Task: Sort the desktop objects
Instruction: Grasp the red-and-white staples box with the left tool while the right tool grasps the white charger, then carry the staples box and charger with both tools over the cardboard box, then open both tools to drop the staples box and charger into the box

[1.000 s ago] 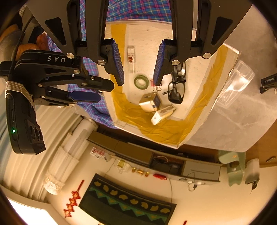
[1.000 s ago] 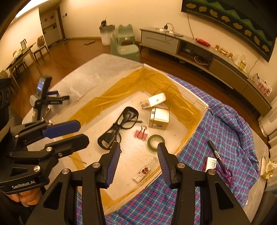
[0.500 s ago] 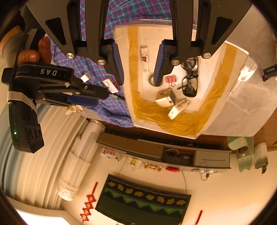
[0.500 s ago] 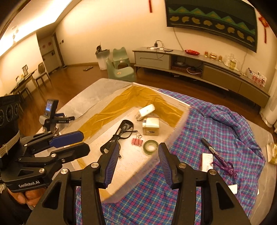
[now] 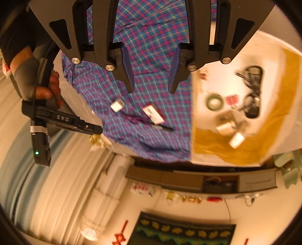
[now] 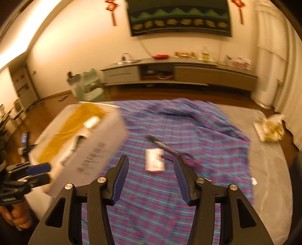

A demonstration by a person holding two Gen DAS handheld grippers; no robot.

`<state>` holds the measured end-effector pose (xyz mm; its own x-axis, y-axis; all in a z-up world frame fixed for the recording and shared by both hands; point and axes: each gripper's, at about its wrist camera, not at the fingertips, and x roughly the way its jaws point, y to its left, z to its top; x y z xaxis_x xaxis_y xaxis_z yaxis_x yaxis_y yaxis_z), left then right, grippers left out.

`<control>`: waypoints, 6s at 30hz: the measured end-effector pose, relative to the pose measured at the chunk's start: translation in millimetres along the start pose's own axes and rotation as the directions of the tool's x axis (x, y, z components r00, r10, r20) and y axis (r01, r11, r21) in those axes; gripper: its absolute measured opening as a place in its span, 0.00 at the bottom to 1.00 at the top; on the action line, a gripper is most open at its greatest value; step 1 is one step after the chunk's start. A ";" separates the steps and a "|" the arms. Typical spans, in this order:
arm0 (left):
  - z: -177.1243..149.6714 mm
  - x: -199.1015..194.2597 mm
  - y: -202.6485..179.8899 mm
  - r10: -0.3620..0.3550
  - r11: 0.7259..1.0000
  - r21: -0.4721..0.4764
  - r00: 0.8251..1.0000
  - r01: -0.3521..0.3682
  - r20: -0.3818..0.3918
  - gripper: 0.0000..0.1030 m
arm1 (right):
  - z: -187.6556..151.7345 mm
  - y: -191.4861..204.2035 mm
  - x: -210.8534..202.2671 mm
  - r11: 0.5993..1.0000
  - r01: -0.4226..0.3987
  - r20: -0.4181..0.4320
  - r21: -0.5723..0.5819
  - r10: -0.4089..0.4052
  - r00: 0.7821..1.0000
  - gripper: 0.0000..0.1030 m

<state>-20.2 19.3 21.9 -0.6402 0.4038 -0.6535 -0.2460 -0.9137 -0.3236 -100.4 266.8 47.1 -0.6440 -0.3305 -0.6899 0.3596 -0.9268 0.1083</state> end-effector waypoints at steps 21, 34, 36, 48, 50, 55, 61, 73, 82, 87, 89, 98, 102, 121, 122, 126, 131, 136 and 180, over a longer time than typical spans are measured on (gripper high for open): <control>46.0 235.5 -36.3 0.248 0.966 -0.004 0.933 -0.258 -0.261 0.47 | -59.6 -78.0 128.8 0.987 0.074 -0.229 -0.140 -0.105 0.968 0.73; 45.0 238.5 -17.6 0.299 0.949 -0.046 0.936 -0.312 -0.188 0.19 | -51.4 -96.7 119.6 0.999 0.007 -0.181 -0.054 -0.017 0.983 0.57; 43.1 227.8 -14.3 0.296 0.949 -0.061 0.940 -0.310 -0.170 0.15 | -47.4 -97.8 111.2 1.000 -0.008 -0.166 -0.029 0.003 0.986 0.57; 36.8 189.1 -17.9 0.288 0.953 -0.051 0.948 -0.297 -0.136 0.14 | -39.4 -79.0 82.8 0.996 -0.082 -0.118 -0.020 0.079 0.990 0.57; 33.9 181.3 -19.8 0.281 0.955 -0.059 0.951 -0.290 -0.131 0.14 | -40.2 -75.4 80.9 0.996 -0.091 -0.118 -0.023 0.087 0.989 0.57; 26.0 159.1 -25.0 0.269 0.958 -0.071 0.956 -0.278 -0.114 0.14 | -43.2 -63.8 77.1 0.993 -0.108 -0.117 -0.048 0.101 0.988 0.57; 10.7 126.2 -37.2 0.250 0.965 -0.056 0.964 -0.255 -0.089 0.14 | -47.9 -49.8 62.1 0.991 -0.122 -0.100 -0.050 0.117 0.988 0.57; -17.7 63.3 -45.2 0.228 0.972 -0.056 0.972 -0.230 -0.051 0.14 | -62.8 2.6 44.4 0.990 -0.109 -0.076 -0.094 0.102 0.992 0.57; -32.8 23.7 -40.0 0.210 0.975 -0.073 0.977 -0.211 -0.020 0.14 | -73.9 40.9 30.3 0.987 -0.063 -0.051 -0.150 0.056 0.997 0.57; -36.7 2.6 -36.5 0.203 0.976 -0.080 0.979 -0.202 0.004 0.14 | -77.8 57.6 19.5 0.985 -0.048 -0.035 -0.164 0.043 0.998 0.57; -36.9 -5.3 -34.5 0.196 0.977 -0.086 0.981 -0.194 0.015 0.14 | -78.3 64.8 13.8 0.984 -0.043 -0.026 -0.171 0.039 0.999 0.57; -39.7 -36.5 -22.7 0.176 0.979 -0.110 0.983 -0.169 0.057 0.14 | -77.9 100.2 -7.3 0.977 -0.033 -0.009 -0.212 0.031 0.999 0.57; -40.8 -48.2 -11.7 0.171 0.979 -0.128 0.983 -0.161 0.073 0.14 | -74.2 116.6 -11.9 0.971 -0.032 -0.004 -0.236 0.031 0.999 0.57; -40.1 -78.3 74.1 0.189 0.954 -0.256 0.976 -0.158 0.105 0.14 | -45.0 198.9 -4.8 0.932 -0.031 -0.010 -0.362 0.030 1.000 0.57; -38.9 -78.3 81.1 0.199 0.950 -0.265 0.975 -0.167 0.101 0.14 | -42.1 203.6 -3.3 0.928 -0.032 -0.010 -0.370 0.030 0.999 0.57; -35.6 -76.6 99.1 0.238 0.936 -0.286 0.967 -0.204 0.087 0.14 | -33.1 218.6 -1.8 0.917 -0.036 -0.005 -0.397 0.037 0.999 0.57; -29.3 -72.4 115.9 0.270 0.925 -0.298 0.960 -0.236 0.076 0.14 | -14.6 240.0 1.3 0.904 -0.078 -0.014 -0.421 0.079 0.997 0.57; -22.4 -69.0 126.9 0.304 0.919 -0.283 0.950 -0.274 0.067 0.14 | 0.8 250.2 17.9 0.902 -0.151 -0.067 -0.404 0.135 0.988 0.57; -7.1 -11.8 175.9 0.481 0.846 -0.212 0.872 -0.489 -0.092 0.14 | 48.6 264.8 190.1 0.844 -0.185 -0.364 -0.504 -0.013 0.931 0.57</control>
<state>-50.7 -145.8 -32.1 -0.6093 -0.0826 -0.7887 0.2594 -0.9606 -0.0997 -160.4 -50.2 -20.6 -0.3591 -0.2309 -0.9043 0.7628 -0.6309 -0.1418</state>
